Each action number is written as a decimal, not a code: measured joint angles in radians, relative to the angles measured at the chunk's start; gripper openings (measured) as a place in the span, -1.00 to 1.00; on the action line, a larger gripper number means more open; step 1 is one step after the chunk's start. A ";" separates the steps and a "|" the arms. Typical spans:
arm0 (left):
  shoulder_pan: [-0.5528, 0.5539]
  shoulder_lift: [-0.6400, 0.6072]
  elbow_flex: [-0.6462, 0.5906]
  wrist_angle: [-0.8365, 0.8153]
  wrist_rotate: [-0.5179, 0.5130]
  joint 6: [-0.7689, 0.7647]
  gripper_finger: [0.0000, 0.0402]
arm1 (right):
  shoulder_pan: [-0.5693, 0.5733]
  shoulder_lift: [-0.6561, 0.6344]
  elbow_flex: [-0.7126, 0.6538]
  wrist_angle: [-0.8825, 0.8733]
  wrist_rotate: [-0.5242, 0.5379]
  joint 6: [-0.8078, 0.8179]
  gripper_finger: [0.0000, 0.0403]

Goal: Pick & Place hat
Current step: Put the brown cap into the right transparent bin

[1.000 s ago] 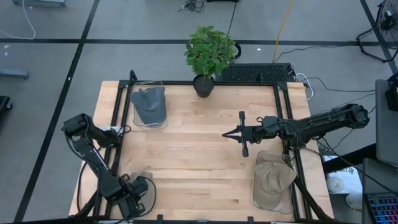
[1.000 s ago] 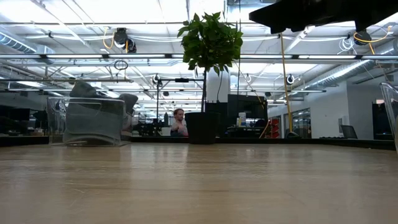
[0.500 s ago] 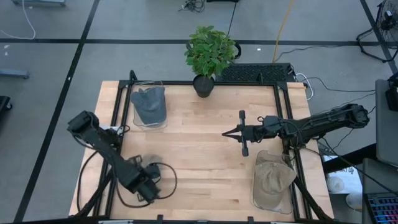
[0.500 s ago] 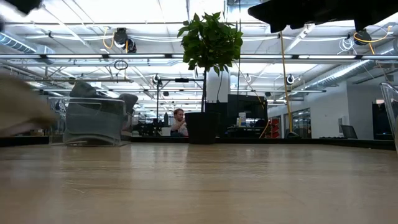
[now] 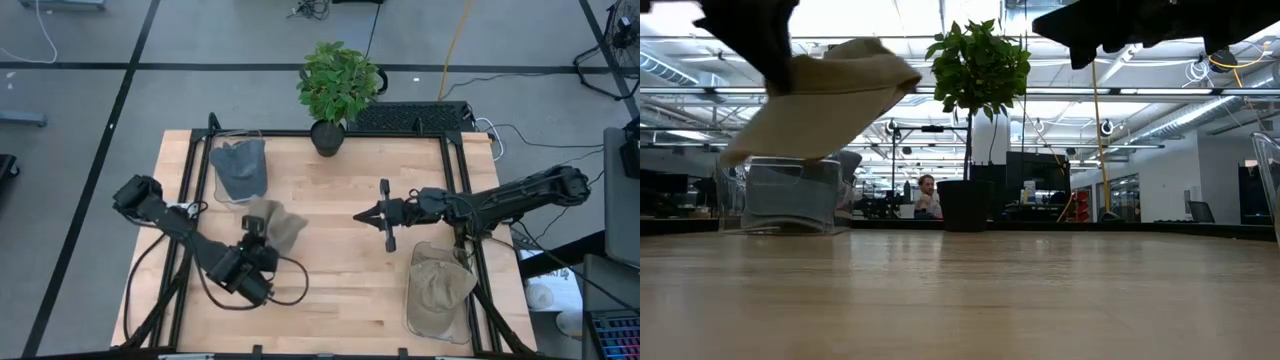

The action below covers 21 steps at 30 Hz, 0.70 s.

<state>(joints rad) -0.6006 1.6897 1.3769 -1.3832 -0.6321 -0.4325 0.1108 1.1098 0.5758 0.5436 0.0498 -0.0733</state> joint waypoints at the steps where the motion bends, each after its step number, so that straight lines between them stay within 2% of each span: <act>1: 0.008 0.000 0.000 -0.001 -0.016 0.034 -0.99 | 0.000 0.003 0.000 0.008 0.000 0.010 -1.00; 7: 0.041 0.000 0.000 -0.001 -0.179 0.182 -0.98 | 0.000 0.029 0.000 0.052 0.003 0.036 -1.00; 12: 0.052 0.000 0.000 0.006 -0.253 0.292 -0.98 | -0.001 0.062 0.000 0.071 0.006 0.036 -1.00; 14: 0.054 0.000 0.000 0.000 -0.283 0.394 -0.98 | -0.008 0.070 0.000 0.075 0.018 0.036 -1.00; 18: 0.055 0.000 0.000 -0.009 -0.305 0.702 -0.98 | -0.025 0.094 0.000 0.073 0.121 0.081 -1.00; 21: 0.068 0.000 0.000 0.002 -0.380 0.796 -0.95 | -0.053 0.122 0.000 0.067 0.162 0.170 -1.00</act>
<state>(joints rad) -0.5325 1.6896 1.3769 -1.3814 -1.0125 0.3637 0.0577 1.2316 0.5758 0.6110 0.2117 0.0968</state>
